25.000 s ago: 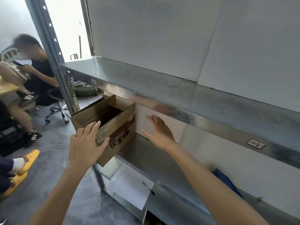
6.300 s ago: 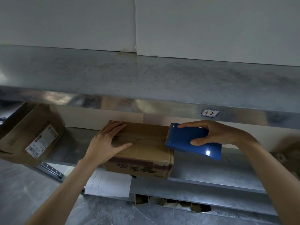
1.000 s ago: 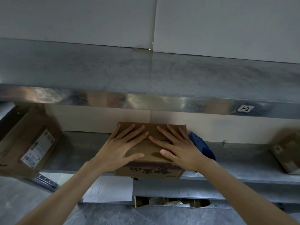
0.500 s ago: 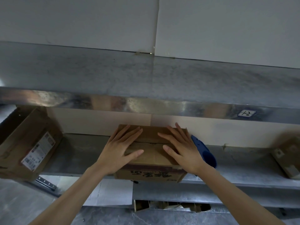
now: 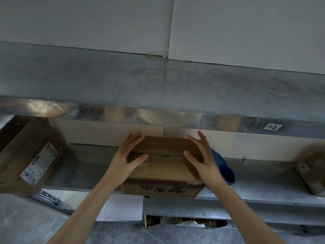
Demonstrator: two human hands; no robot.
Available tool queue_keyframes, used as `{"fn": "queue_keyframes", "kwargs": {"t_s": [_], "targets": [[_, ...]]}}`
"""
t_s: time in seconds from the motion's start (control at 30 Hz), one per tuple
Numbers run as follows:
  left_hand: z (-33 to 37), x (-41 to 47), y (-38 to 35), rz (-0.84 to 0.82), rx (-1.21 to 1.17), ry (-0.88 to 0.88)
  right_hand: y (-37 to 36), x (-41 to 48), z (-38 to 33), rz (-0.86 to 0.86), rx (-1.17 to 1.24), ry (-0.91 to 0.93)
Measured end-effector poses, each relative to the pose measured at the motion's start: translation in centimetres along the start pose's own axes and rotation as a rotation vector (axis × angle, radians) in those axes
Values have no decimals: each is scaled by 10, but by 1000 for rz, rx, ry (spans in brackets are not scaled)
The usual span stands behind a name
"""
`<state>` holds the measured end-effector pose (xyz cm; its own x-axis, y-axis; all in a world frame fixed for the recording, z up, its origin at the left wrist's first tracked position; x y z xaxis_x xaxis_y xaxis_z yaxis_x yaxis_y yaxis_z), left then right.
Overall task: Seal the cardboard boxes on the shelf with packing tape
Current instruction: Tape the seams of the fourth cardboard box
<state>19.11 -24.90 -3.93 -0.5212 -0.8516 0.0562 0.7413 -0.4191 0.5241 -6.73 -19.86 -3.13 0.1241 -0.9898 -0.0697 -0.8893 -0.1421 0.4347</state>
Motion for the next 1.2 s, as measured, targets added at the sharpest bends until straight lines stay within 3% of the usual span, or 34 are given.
{"fn": "queue_keyframes", "kwargs": {"t_s": [0.13,0.23,0.33,0.53,0.93,1.2], "targets": [[1,-2,0,14,174,-4,0,0,2,3,-98,-46],[12,-4,-4,20,559,-123,-2,-1,-6,-26,-471,59],[20,-5,-9,-48,741,-238,-11,-1,-17,-156,-765,217],[12,-1,-11,-186,764,-131,-14,3,-15,-387,-921,121],[12,0,-9,-182,713,-82,-15,4,-15,-366,-879,114],[14,0,-10,-253,828,-76,-17,4,-16,-435,-974,88]]}}
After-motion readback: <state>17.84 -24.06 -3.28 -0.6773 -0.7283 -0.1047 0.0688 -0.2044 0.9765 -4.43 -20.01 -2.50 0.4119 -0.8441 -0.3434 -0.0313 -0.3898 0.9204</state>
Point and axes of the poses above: each hand's wrist, its own x-axis towards the middle knuckle, its own y-axis out of the back of the hand, z = x × y, the point moved 5 cm from there along x, towards the middle knuckle, and after that the axes turned 15 degrees about -z, right-handed, at the moved point
